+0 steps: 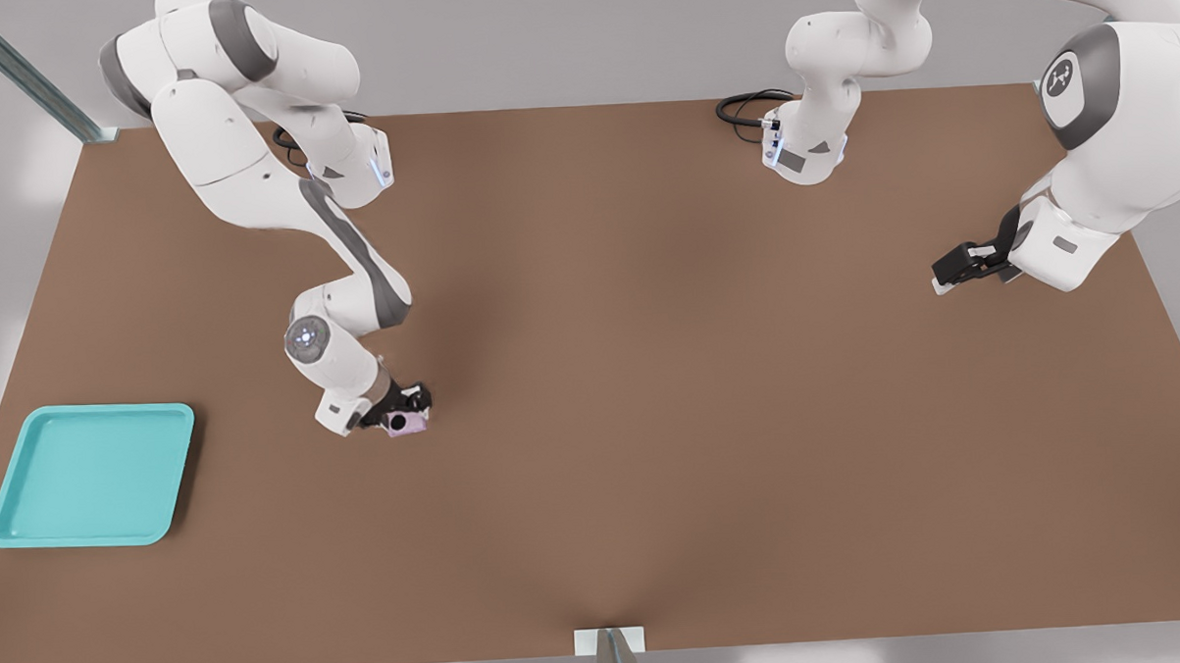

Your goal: Keep left arm still and place phone on the tray with right arm

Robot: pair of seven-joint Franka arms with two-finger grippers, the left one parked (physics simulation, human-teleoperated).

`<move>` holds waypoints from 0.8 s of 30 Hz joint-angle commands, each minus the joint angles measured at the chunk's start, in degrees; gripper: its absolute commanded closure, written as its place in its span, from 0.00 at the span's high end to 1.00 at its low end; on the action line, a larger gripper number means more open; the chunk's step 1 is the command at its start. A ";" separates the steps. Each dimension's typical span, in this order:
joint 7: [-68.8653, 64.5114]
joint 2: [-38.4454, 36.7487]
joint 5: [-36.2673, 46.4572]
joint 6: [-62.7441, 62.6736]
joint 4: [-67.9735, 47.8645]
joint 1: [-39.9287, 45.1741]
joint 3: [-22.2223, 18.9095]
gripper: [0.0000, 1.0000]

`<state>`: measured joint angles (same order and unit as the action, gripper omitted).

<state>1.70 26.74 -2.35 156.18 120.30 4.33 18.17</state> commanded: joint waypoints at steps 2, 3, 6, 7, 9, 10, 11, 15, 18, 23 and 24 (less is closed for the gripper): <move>-3.63 -0.90 -0.20 -3.25 -2.62 3.75 -0.15 0.76; -5.65 -0.90 -0.20 -3.16 -3.15 5.77 -0.15 0.76; -10.75 -1.34 -0.29 -3.16 -4.20 11.93 -0.06 0.76; -14.52 -1.34 -0.28 -3.16 -4.46 14.91 -0.06 0.76; -20.50 -1.60 -0.20 -3.34 -4.82 20.10 -0.06 0.75; -24.63 -1.60 -0.20 -3.34 -4.82 23.00 -0.06 0.75; -28.59 -1.60 -0.20 -3.25 -4.82 26.08 -0.06 0.75; -36.68 -0.37 -0.20 -2.64 -4.82 34.43 -0.15 0.75; -40.63 3.05 -0.20 -1.58 -6.48 37.94 -0.33 0.75; -50.57 10.79 -0.20 -2.02 -15.54 41.46 -1.03 0.79; -50.65 10.79 -0.20 -2.20 -16.06 41.37 -1.03 1.00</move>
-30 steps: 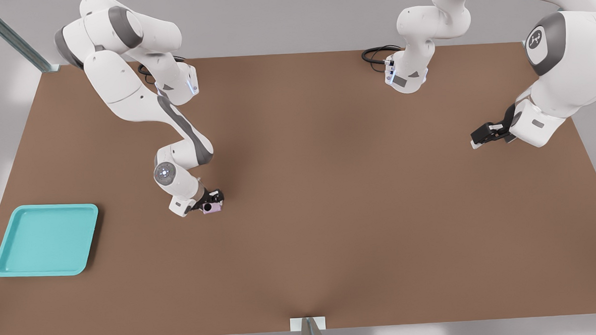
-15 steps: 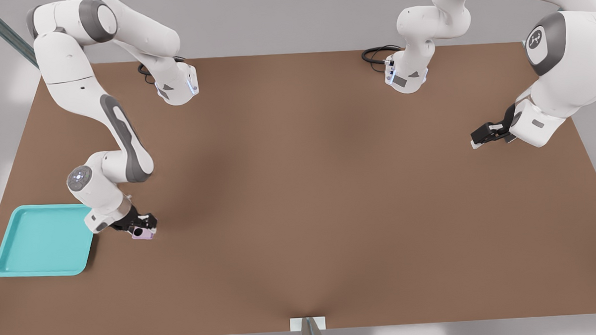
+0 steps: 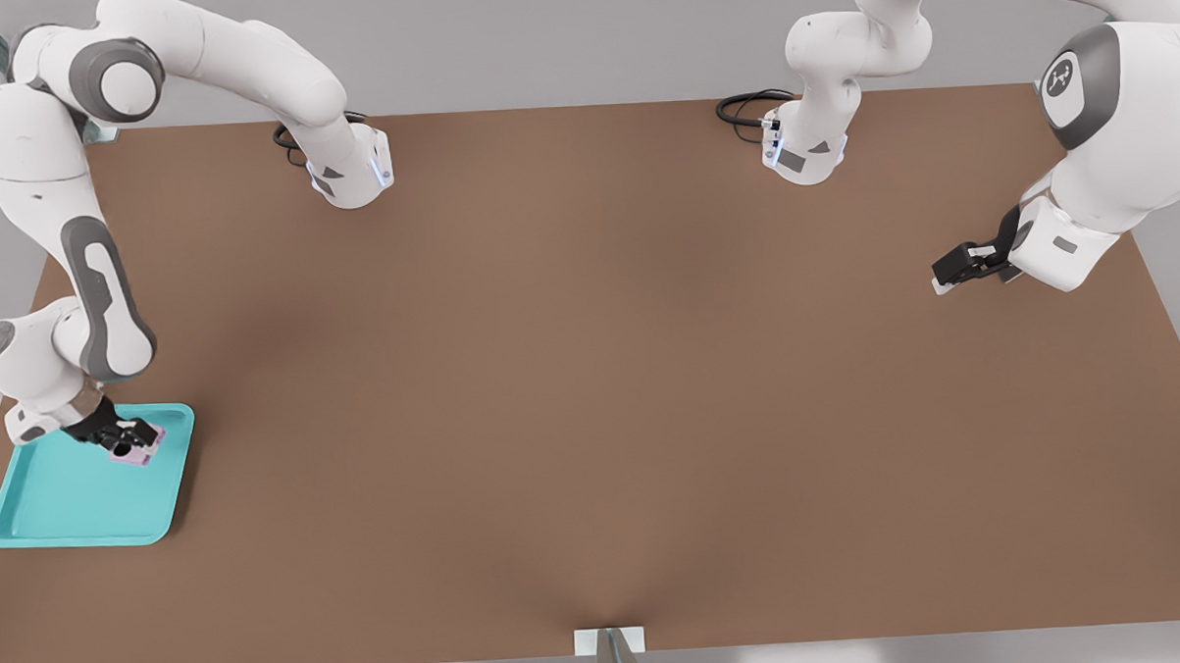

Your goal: Keep left arm still and place phone on the tray with right arm

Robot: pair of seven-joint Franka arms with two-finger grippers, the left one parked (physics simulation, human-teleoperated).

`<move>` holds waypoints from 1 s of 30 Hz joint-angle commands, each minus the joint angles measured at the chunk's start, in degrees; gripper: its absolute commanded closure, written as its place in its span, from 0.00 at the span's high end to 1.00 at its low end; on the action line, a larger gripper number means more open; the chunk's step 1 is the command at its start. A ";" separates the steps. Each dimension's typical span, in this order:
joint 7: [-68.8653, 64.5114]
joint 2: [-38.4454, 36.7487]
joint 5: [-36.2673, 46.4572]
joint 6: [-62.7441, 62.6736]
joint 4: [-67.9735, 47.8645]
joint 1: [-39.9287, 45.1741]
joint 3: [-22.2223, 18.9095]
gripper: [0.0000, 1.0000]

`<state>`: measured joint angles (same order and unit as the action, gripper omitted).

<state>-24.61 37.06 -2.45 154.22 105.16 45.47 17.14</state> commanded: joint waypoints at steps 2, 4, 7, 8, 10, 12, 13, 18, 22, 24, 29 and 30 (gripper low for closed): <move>-24.26 0.38 -0.10 -0.50 -1.01 0.23 0.08 1.00; -24.26 -0.93 -0.10 -2.26 -1.01 0.32 0.87 1.00; -3.54 -18.24 -3.00 -24.47 -4.26 -3.99 8.51 1.00; 10.52 -19.83 -7.92 -43.54 -15.05 -4.87 16.41 1.00; 23.99 -19.74 -15.92 -62.19 -28.43 -6.10 28.73 1.00; 36.10 -21.59 -15.22 -66.86 -28.79 -4.78 37.08 1.00; 34.63 -35.10 -2.59 -66.25 -22.38 -6.70 28.94 1.00; 28.21 -28.27 1.48 -73.54 -31.42 -46.97 -17.50 1.00; 27.60 -32.75 1.13 -69.23 -23.69 -51.89 -22.51 1.00; 26.98 -32.75 1.13 -69.32 -23.69 -52.07 -23.03 1.00; 26.19 -25.37 1.21 -72.49 -33.36 -52.07 -22.59 1.00; 26.19 -25.37 1.21 -72.49 -33.36 -52.07 -22.59 1.00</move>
